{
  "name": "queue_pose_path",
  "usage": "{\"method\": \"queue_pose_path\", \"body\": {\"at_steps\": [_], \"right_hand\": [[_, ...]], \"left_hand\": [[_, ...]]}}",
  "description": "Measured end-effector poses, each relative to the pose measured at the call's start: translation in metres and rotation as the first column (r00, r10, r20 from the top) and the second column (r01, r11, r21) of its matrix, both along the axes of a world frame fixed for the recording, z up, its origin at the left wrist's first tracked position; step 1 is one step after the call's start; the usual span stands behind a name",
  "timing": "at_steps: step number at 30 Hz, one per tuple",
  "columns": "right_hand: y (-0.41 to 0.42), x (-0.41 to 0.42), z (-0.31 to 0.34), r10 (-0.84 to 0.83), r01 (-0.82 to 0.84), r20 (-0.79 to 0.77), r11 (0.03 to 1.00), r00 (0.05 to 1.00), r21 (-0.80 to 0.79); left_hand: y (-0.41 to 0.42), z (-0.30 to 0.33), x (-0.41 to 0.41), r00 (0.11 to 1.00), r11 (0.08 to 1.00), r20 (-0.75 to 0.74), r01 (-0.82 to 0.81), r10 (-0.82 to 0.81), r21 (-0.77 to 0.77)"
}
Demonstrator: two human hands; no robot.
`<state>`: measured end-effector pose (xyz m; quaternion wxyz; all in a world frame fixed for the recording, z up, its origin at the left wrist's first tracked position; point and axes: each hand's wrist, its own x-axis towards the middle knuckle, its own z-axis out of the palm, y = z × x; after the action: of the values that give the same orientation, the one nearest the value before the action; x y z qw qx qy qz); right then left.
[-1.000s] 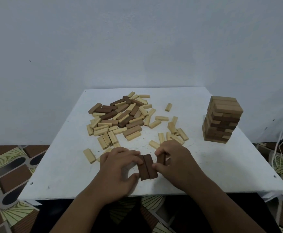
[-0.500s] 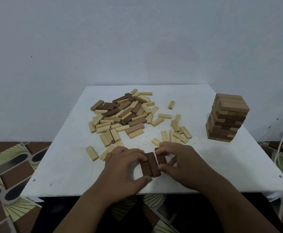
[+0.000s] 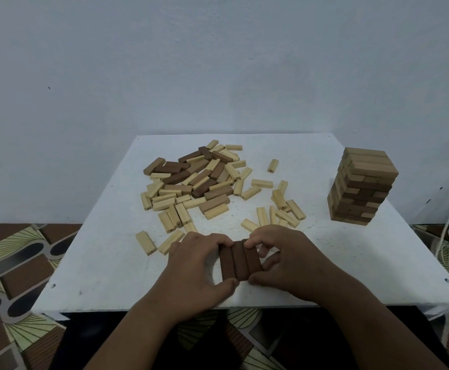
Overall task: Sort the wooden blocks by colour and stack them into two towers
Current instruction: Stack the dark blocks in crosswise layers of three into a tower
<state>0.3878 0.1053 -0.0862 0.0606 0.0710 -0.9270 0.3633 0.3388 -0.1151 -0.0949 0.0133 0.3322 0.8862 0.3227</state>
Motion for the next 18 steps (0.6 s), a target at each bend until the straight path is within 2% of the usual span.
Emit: {"method": "queue_pose_path", "body": {"at_steps": [12,18], "right_hand": [[-0.0042,0.0004,0.0032,0.047,-0.047,0.062,0.999,0.997,-0.005],[-0.0059,-0.0011,0.0035,0.055,-0.054,0.148,0.998,0.987,-0.01]], "left_hand": [[-0.0007,0.0006,-0.0009,0.999,1.0,0.049,0.012,-0.011,-0.024],[0.0014,0.0023,0.0003,0.999,1.0,0.044,0.007,-0.007,-0.015]]}}
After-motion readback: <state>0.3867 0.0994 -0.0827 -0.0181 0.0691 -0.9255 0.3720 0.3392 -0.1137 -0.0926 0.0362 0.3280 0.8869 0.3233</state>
